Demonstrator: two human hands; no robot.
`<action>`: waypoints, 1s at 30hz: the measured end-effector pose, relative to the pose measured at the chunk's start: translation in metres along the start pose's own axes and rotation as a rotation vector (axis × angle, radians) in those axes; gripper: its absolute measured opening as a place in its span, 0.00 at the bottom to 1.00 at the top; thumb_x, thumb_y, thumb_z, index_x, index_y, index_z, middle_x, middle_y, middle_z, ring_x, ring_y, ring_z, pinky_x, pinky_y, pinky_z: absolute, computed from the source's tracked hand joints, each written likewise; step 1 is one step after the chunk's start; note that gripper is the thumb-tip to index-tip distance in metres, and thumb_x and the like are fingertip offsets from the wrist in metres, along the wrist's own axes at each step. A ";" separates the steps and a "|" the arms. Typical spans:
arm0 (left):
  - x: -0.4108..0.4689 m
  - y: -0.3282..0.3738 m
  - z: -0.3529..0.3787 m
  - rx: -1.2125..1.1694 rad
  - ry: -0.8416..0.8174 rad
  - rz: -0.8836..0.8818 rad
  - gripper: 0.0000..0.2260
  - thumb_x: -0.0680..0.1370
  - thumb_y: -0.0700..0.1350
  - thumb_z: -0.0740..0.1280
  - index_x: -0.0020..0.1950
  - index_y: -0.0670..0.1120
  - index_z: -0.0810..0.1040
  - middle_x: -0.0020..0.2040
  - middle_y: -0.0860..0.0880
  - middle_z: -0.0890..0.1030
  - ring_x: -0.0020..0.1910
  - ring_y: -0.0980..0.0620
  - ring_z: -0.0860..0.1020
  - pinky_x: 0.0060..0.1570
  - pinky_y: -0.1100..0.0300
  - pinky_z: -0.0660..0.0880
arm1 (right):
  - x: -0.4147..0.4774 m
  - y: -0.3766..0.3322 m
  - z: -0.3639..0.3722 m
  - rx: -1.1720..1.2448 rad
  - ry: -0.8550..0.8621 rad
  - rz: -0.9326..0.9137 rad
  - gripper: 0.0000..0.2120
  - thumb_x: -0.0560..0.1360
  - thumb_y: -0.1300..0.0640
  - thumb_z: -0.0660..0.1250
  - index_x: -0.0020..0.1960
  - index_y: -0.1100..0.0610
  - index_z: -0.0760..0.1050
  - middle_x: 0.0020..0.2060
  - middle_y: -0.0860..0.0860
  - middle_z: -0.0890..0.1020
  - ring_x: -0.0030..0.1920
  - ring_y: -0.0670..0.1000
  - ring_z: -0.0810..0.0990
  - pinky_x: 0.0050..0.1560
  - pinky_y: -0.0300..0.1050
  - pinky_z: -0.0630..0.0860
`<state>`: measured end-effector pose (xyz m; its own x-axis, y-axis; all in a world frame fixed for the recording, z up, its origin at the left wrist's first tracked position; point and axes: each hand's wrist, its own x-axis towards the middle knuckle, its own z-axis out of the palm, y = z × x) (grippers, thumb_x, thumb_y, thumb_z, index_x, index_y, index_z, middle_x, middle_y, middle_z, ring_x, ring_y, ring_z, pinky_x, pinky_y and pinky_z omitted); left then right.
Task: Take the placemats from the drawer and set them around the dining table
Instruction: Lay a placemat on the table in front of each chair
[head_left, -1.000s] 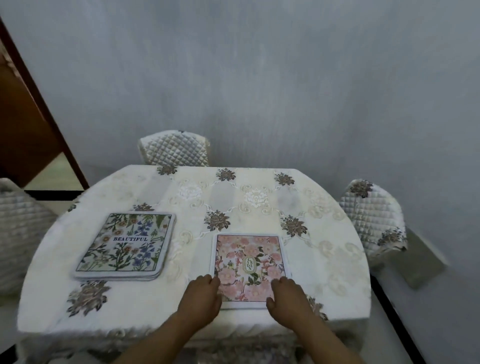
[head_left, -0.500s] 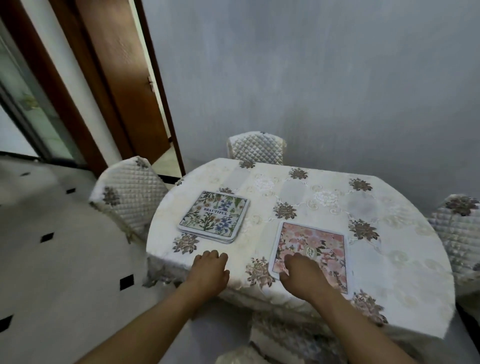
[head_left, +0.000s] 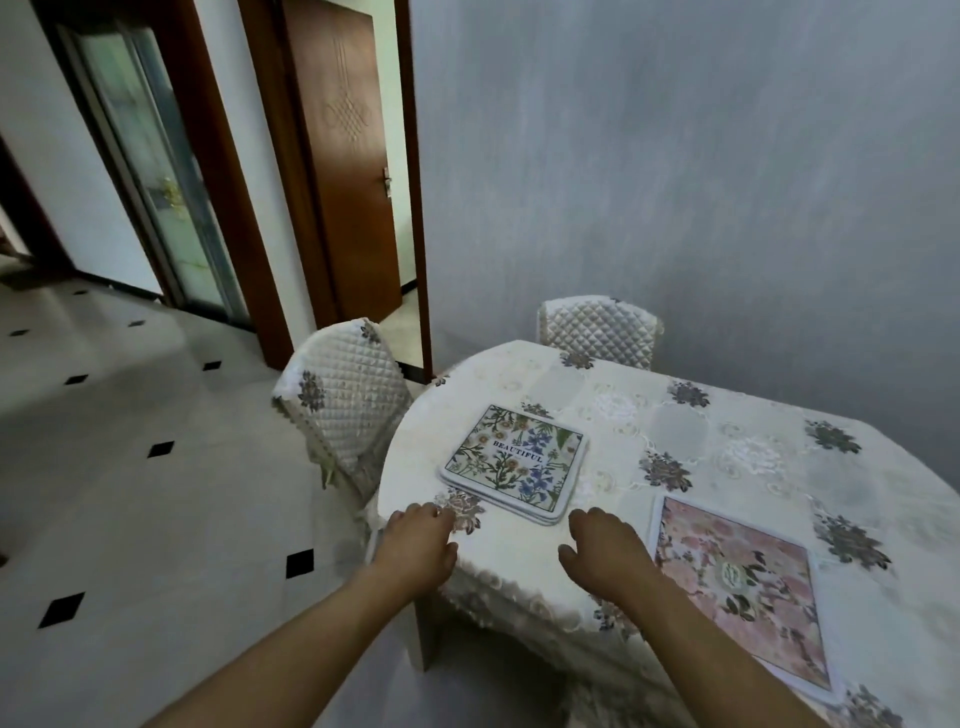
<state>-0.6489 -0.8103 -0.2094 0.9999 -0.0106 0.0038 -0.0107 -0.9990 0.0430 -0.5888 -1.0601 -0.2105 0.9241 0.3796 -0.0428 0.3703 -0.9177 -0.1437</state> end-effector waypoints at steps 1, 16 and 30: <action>0.008 -0.016 0.002 0.000 -0.003 0.006 0.12 0.77 0.52 0.60 0.56 0.47 0.73 0.55 0.44 0.77 0.56 0.42 0.73 0.54 0.49 0.70 | 0.012 -0.012 0.004 0.002 -0.005 0.014 0.15 0.75 0.46 0.60 0.54 0.56 0.72 0.50 0.55 0.78 0.49 0.57 0.77 0.49 0.48 0.73; 0.134 -0.123 0.023 -0.032 -0.051 0.178 0.12 0.77 0.51 0.60 0.56 0.46 0.73 0.54 0.44 0.77 0.55 0.42 0.73 0.53 0.49 0.69 | 0.112 -0.076 0.026 0.006 -0.074 0.274 0.14 0.76 0.47 0.59 0.54 0.56 0.72 0.50 0.55 0.77 0.51 0.58 0.77 0.49 0.49 0.71; 0.289 -0.104 0.093 -0.026 -0.177 0.118 0.11 0.75 0.47 0.60 0.56 0.46 0.73 0.53 0.44 0.77 0.53 0.42 0.75 0.49 0.52 0.70 | 0.243 0.024 0.084 0.108 -0.125 0.377 0.14 0.75 0.47 0.61 0.54 0.57 0.72 0.51 0.56 0.79 0.51 0.57 0.79 0.47 0.47 0.72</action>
<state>-0.3584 -0.7137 -0.3053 0.9767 -0.1369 -0.1650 -0.1254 -0.9890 0.0787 -0.3631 -0.9800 -0.3079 0.9722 0.0363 -0.2314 -0.0103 -0.9803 -0.1972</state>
